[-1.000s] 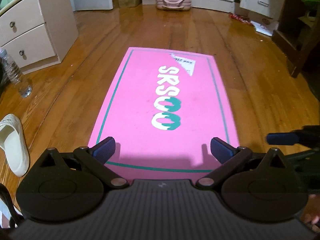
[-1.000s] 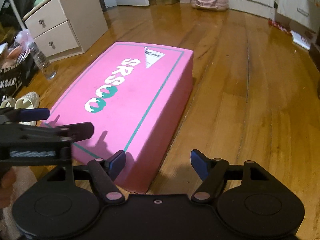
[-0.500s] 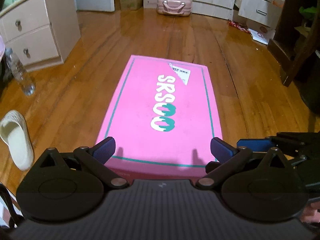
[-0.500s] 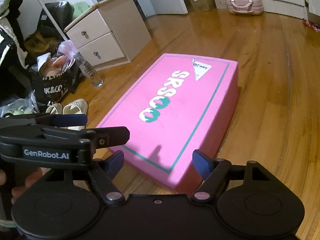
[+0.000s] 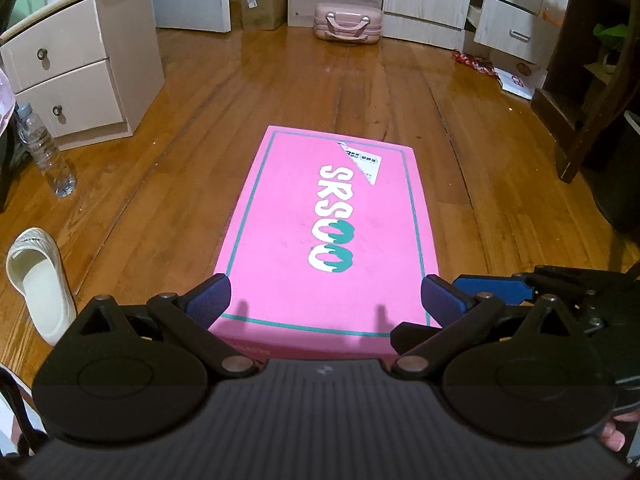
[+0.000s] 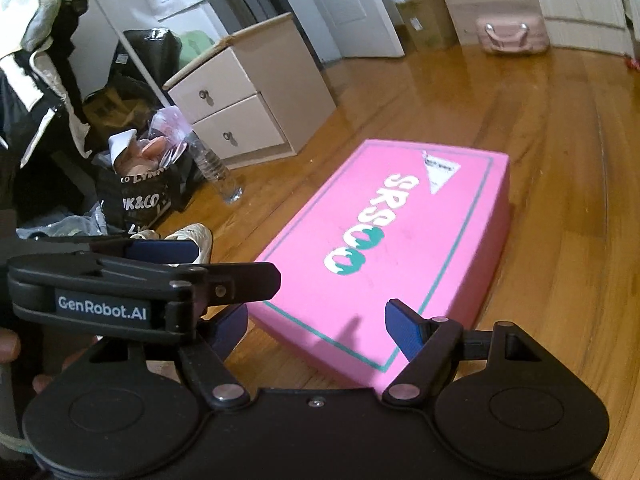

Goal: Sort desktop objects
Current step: 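Press the lid down onto the box and open both tools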

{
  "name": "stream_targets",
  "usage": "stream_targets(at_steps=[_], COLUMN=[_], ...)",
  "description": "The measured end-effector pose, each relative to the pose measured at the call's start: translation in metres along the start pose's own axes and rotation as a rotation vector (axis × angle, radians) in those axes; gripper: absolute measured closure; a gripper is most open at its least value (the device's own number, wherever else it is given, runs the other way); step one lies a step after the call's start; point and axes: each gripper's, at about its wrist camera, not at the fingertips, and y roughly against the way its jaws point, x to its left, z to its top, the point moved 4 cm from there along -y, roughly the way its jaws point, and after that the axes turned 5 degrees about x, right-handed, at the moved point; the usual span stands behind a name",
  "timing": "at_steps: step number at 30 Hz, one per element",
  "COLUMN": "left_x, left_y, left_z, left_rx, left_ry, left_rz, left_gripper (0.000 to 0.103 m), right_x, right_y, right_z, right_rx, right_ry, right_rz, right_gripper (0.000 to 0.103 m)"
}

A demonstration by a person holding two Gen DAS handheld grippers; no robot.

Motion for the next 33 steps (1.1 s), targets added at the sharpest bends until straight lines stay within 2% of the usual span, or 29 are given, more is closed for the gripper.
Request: stream_targets(at_steps=[7,14,17,26,29,33], left_x=[-0.004,-0.002,0.000,-0.011,-0.012,-0.010], left_y=[-0.008,-0.016,-0.031,-0.037,-0.042,-0.046], left_z=[-0.002,-0.004,-0.007,-0.013,-0.014,-0.015], left_rx=[0.021,0.021,0.082,0.063,0.057,0.069], left_ry=[-0.008,0.038,0.079,0.039,0.026,0.039], left_rz=[-0.024,-0.085,-0.102,-0.106,-0.072,-0.087], left_gripper=[0.000,0.000,0.000,0.000,0.000,0.000], right_x=[-0.007,-0.012,-0.013,-0.013,-0.013,-0.018], right_y=[-0.009,-0.010,-0.014,-0.023,-0.026,-0.027], right_z=[-0.002,-0.004,-0.007,-0.012,-0.013,-0.014], right_rx=[0.017,0.025,0.038,0.068,0.079,0.091], right_ry=[-0.038,-0.092,-0.088,-0.079,-0.078,-0.095], right_rz=[-0.022,0.020,0.004,-0.025,-0.029,-0.031], right_gripper=[0.023,0.023,0.023,0.023,0.023,0.023])
